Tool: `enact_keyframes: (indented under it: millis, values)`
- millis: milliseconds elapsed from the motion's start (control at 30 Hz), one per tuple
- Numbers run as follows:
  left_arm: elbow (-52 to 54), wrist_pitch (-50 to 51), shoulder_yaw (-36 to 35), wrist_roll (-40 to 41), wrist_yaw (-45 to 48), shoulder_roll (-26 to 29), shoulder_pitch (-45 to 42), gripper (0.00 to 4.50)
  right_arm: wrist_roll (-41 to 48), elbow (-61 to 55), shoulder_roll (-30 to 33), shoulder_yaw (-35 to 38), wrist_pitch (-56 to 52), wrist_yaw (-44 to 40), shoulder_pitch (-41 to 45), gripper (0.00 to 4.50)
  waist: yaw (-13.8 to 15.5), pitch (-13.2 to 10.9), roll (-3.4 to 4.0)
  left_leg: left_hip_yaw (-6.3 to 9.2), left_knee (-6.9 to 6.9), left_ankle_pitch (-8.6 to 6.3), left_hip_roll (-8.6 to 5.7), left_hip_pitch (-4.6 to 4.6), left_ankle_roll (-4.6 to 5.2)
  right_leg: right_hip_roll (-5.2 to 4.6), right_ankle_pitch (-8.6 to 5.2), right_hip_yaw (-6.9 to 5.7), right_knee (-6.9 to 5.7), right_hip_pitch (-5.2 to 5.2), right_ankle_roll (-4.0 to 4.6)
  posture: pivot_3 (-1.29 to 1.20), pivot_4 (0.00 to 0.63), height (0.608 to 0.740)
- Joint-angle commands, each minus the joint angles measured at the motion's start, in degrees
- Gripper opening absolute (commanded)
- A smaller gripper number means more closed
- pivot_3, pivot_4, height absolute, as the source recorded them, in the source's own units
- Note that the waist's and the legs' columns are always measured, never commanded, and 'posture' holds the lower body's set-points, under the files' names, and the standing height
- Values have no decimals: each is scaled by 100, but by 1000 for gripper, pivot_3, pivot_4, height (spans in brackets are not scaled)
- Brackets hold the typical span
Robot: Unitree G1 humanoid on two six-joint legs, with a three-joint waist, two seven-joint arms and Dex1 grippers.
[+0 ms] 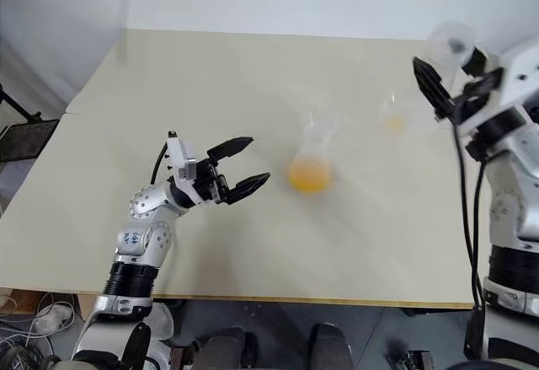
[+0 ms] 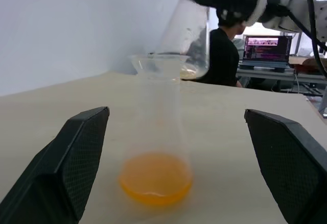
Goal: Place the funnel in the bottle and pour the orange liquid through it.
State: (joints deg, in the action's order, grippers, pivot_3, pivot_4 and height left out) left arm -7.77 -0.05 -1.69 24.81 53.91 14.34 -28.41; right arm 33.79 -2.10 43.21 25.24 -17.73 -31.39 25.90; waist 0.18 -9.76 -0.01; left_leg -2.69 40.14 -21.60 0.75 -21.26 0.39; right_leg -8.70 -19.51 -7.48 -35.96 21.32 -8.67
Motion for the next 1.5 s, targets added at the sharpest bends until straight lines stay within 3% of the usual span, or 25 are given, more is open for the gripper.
enact_keyframes:
  millis: [33,133,367,767,967,1333,1500]
  values:
    - [121,-69,-42,79,18,16,45,4500,656,-227,272,702,-660,-320,-507,2449,14,0,0,-1,-3,0,-2,-1,0,-1,0,2,2,1,0,0,150,740]
    - [138,-50,-21,84,21,4,55,4500,1070,-148,193,1053,-1121,-337,-863,2449,-7,0,0,-14,-5,0,-1,1,0,0,0,5,5,3,0,0,150,740]
    - [153,-1,-4,98,54,26,23,4500,992,-69,-168,1155,-894,-402,-1333,2449,-25,0,1,-30,-4,1,5,11,-1,3,0,15,5,4,0,0,150,740]
    - [188,73,-47,104,73,117,17,4500,163,-323,-538,606,31,-600,-2002,2449,-8,0,0,-24,-2,0,3,11,-1,2,0,13,6,1,0,0,150,740]
    - [212,152,-96,159,118,232,6,4500,365,-738,-562,897,271,-717,-2147,4417,-11,0,2,-24,-2,0,2,11,-1,2,0,13,5,1,0,0,150,740]
    - [81,255,-306,240,354,655,-109,4500,881,-1050,-11,1682,259,-880,-1826,4469,-12,0,2,-24,-2,0,3,11,-1,2,0,14,6,1,0,0,150,740]
    - [24,362,-337,231,815,1203,-129,4500,1217,-1357,579,1410,62,-1534,-1429,4469,-27,-3,5,-25,-4,0,5,12,-1,3,0,17,6,5,0,0,150,740]
